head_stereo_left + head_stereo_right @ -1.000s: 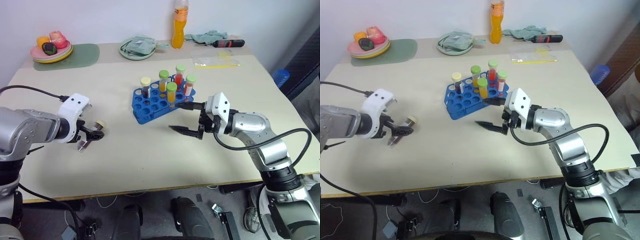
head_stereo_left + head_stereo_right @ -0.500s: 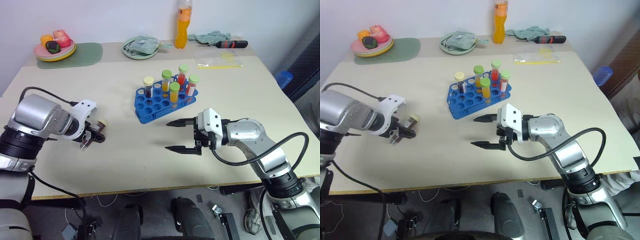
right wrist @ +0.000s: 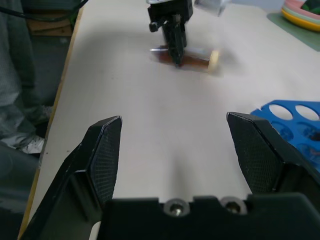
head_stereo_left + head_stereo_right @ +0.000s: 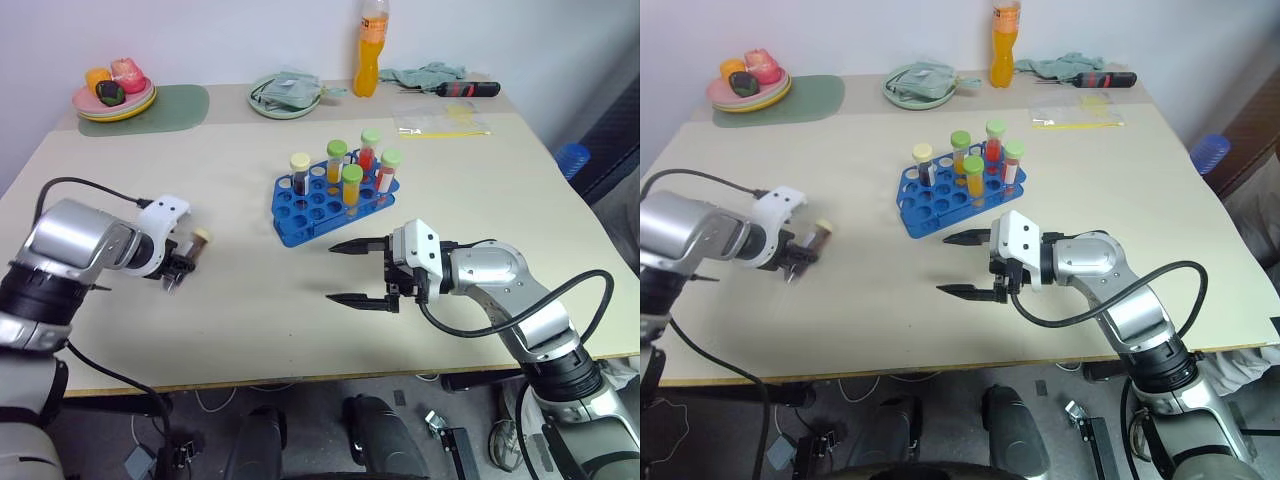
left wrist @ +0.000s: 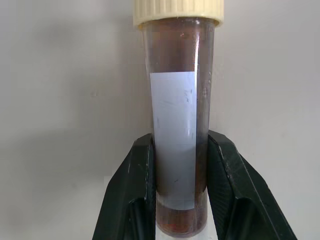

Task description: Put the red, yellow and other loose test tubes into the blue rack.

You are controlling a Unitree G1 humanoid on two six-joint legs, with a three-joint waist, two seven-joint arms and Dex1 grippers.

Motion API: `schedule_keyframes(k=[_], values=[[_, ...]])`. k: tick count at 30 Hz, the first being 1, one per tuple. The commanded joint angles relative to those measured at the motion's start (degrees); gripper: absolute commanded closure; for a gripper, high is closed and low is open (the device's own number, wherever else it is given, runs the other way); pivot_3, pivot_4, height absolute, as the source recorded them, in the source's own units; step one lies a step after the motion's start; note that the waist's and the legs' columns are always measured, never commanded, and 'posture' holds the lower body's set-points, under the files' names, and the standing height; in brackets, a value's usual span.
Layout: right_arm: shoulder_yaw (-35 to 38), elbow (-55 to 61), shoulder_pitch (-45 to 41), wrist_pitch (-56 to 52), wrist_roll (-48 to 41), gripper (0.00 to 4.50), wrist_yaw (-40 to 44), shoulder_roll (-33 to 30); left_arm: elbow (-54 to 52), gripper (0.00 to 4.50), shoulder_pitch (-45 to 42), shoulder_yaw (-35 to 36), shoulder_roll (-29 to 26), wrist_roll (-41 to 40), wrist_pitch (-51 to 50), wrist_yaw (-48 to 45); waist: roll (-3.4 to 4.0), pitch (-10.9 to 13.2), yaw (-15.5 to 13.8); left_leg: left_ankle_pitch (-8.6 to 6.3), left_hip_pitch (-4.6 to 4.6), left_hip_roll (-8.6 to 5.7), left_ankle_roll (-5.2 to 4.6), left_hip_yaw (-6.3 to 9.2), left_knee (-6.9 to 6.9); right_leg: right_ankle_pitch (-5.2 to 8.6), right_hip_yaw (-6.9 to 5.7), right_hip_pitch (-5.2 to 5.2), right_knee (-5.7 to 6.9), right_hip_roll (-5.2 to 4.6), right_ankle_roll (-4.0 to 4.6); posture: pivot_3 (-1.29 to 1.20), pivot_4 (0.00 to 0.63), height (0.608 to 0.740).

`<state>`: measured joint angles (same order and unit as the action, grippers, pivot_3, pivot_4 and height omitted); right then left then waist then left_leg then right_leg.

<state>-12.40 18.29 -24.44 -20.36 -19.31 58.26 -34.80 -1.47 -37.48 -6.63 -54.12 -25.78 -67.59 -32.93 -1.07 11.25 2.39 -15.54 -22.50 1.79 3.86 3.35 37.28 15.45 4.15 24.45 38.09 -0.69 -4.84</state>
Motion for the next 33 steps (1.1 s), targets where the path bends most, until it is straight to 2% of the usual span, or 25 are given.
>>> schedule_keyframes(k=[1,4,7,10,12,15,22,33], values=[[3.72,-2.03,0.50,-1.04,0.86,0.77,-7.01,2.84,-13.94,3.73,5.82,15.86,5.46,0.31,17.62,3.85,-0.05,-0.03,-0.32,0.01,-0.02,-0.01,0.02,-0.03,0.00,0.00,0.01,0.00,-0.05,-0.03,0.00,0.00,0.150,0.740],[4.76,-7.67,1.25,0.37,4.90,0.77,-13.51,5.04,-23.91,3.73,12.17,19.58,15.32,-2.47,26.00,5.72,-0.05,-0.06,-0.76,0.02,-0.02,-0.08,0.04,-0.12,0.07,-0.02,0.04,-0.04,-0.07,-0.16,-0.03,0.00,0.150,0.740],[6.57,-11.62,2.15,0.78,5.93,0.77,-18.48,7.72,-25.54,3.73,14.33,10.72,25.40,6.87,38.10,12.21,-0.06,-0.10,-1.91,0.02,0.03,-0.14,0.04,-0.17,0.10,-0.03,0.07,-0.13,-0.08,-0.21,-0.04,0.00,0.150,0.740],[7.87,-14.31,1.81,0.88,7.11,0.77,-22.13,9.69,-17.87,3.73,12.63,2.70,34.19,16.71,48.45,18.54,-0.06,-0.10,-1.82,0.02,0.01,-0.20,0.04,-0.14,0.18,-0.08,0.09,-0.14,-0.07,-0.19,-0.12,0.00,0.150,0.740],[8.37,-14.84,1.71,0.83,7.43,0.77,-23.55,10.52,-10.68,3.73,10.34,-0.91,41.13,20.45,55.22,22.46,-0.05,-0.11,-1.77,0.02,0.03,-0.21,0.03,-0.17,0.20,-0.09,0.12,-0.15,-0.05,-0.17,-0.14,0.00,0.150,0.740],[8.67,-14.67,1.56,0.60,7.46,0.77,-24.18,10.87,-0.83,3.73,7.80,-4.63,46.47,25.69,64.61,24.70,-0.05,-0.11,-1.47,0.02,0.03,-0.21,0.02,-0.14,0.18,-0.09,0.11,-0.16,-0.07,-0.14,-0.14,0.00,0.150,0.740],[10.13,-13.97,1.93,-0.11,7.57,0.77,-25.37,10.54,13.04,3.73,3.66,-4.43,50.45,29.37,73.04,27.28,-0.04,-0.12,-1.32,0.01,0.11,-0.18,0.01,-0.14,0.10,-0.09,0.16,-0.15,-0.04,-0.06,-0.14,0.00,0.150,0.740],[11.07,-13.45,2.45,-0.66,7.55,0.77,-25.77,10.20,15.16,3.73,3.91,-4.40,52.66,28.77,71.70,23.97,-0.04,-0.12,-1.52,0.01,0.08,-0.19,0.01,-0.14,0.11,-0.09,0.15,-0.15,-0.06,-0.08,-0.14,0.00,0.150,0.740]])
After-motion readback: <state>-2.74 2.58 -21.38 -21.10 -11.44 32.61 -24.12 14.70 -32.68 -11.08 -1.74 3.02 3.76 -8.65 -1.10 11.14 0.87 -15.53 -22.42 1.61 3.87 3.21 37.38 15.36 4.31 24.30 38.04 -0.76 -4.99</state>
